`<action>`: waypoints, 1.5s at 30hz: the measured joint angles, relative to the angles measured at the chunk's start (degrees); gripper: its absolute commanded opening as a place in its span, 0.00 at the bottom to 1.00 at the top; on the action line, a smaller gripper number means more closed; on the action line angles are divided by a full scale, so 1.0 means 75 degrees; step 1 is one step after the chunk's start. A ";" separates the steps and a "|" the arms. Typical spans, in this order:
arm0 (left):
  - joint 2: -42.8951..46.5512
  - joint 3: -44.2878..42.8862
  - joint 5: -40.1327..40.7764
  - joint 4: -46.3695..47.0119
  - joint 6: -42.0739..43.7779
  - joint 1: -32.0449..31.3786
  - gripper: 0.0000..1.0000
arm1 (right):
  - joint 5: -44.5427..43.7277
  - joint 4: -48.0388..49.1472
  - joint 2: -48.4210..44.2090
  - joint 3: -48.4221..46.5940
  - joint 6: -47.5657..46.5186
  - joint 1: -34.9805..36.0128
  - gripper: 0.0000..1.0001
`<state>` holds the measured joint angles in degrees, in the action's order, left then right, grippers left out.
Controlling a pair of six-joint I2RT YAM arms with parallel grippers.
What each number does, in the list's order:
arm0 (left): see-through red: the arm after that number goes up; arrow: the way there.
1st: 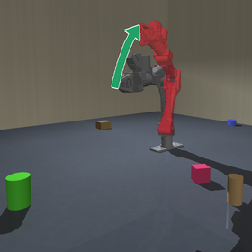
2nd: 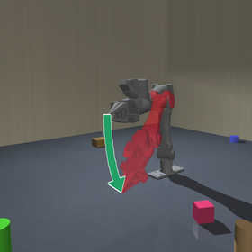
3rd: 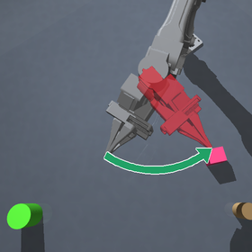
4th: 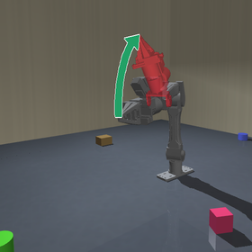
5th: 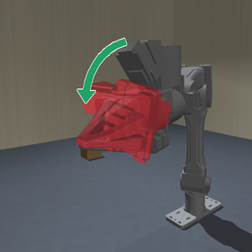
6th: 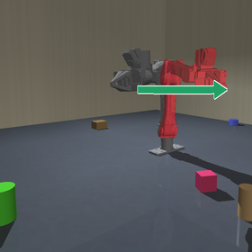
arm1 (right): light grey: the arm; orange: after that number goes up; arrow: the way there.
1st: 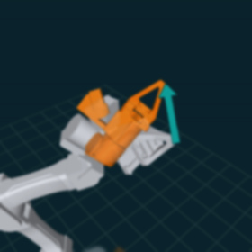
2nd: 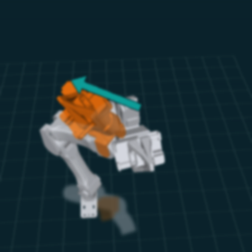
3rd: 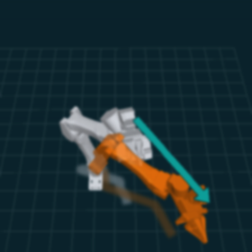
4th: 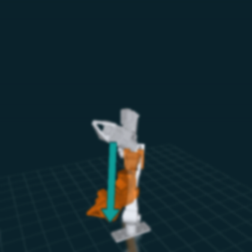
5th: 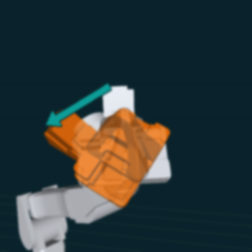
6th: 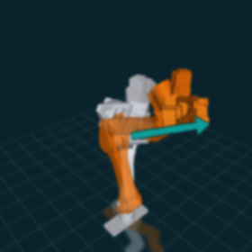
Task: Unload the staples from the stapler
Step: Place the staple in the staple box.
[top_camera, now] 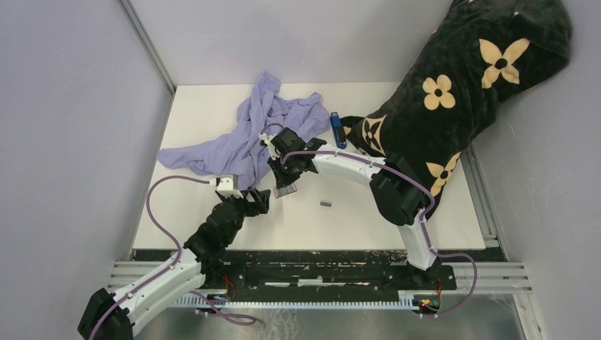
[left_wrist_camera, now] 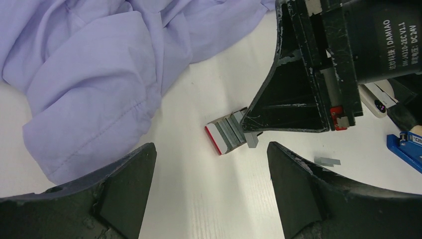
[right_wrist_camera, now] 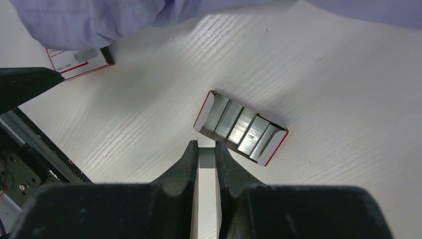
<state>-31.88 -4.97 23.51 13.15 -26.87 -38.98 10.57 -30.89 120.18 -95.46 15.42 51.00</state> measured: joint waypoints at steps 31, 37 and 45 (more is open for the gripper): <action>-0.0044 0.0000 -0.0003 0.0006 0.0003 0.0003 0.89 | -0.1046 -0.0087 0.0525 -0.0315 0.0580 0.0073 0.17; -0.0047 0.0000 -0.0003 0.0006 0.0003 0.0000 0.89 | -0.1072 -0.0122 0.0659 -0.0358 0.0580 0.0087 0.17; -0.0047 0.0000 -0.0003 0.0003 0.0003 0.0003 0.89 | -0.1110 -0.0125 0.0702 -0.0358 0.0577 0.0087 0.17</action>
<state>-32.23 -4.97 23.49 13.17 -26.85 -38.96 2.24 -31.83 125.45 -98.15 19.75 51.66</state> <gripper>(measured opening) 0.888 0.171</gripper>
